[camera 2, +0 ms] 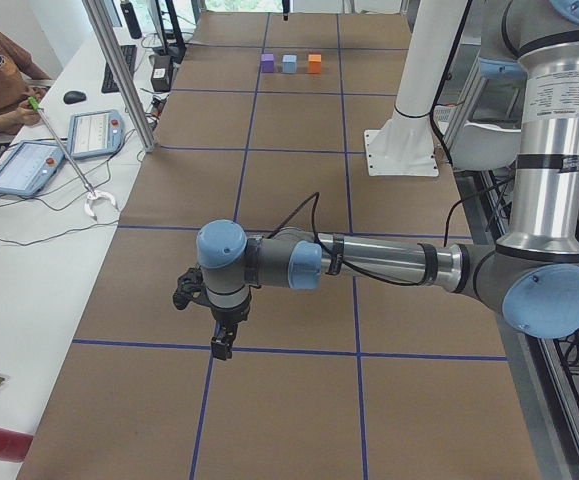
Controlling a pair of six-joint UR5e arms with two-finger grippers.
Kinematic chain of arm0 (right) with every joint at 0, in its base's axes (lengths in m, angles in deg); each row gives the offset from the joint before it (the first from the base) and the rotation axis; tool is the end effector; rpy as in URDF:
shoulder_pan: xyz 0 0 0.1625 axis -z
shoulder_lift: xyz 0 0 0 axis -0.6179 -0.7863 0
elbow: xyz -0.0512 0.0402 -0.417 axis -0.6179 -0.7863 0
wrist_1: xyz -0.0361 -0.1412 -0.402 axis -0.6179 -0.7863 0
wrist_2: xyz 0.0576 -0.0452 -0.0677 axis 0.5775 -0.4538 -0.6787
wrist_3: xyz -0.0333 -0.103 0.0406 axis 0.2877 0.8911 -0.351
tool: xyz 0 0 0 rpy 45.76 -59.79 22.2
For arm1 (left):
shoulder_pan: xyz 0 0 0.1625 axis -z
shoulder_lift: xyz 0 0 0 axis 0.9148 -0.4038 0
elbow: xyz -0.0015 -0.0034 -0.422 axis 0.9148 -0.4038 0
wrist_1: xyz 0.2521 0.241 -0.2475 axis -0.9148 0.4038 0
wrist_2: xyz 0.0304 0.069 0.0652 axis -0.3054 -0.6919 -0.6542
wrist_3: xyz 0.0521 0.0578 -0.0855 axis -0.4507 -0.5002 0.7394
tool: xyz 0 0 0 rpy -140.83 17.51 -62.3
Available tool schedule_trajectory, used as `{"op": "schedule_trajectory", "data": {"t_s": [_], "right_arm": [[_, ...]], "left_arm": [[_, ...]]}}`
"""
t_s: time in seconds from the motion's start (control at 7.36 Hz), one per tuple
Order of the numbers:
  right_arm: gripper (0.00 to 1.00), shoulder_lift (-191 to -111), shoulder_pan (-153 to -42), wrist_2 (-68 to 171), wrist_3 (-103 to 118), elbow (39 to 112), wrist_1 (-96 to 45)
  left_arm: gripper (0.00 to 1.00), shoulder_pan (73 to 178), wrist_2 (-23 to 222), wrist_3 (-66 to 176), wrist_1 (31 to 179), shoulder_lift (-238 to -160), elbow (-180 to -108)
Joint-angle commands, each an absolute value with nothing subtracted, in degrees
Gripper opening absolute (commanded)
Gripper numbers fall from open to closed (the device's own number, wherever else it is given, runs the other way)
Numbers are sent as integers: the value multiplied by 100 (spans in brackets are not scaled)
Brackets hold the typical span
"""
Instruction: Place blue block between orange and purple blocks
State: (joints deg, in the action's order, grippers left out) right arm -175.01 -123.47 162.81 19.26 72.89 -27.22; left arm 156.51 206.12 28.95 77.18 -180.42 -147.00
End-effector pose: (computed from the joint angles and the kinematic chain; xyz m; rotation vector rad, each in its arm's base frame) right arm 0.0126 -0.4896 0.6787 0.0688 -0.7792 -0.0556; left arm -0.0646 -0.5166 0.6335 0.1303 0.6591 0.2055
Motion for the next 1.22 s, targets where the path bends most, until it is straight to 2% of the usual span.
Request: {"op": "schedule_trajectory", "data": {"t_s": [0.0, 0.27, 0.41, 1.09], "right_arm": [[100, -17473, -12673, 16407, 1855, 7208, -2590], [100, -17603, -12903, 16531, 1863, 8222, -3824], [100, -17709, -12904, 16583, 1863, 8498, -4075], [100, -17753, -12904, 16601, 1854, 8387, -4007]], "left_arm": [[100, 15653, 20609, 2896, 7715, -18003, -14702], [100, 15653, 20609, 2896, 7724, -17985, -14694], [100, 15653, 20592, 2896, 7715, -17994, -14676], [100, 15653, 20583, 2949, 7715, -17994, -14649]]}}
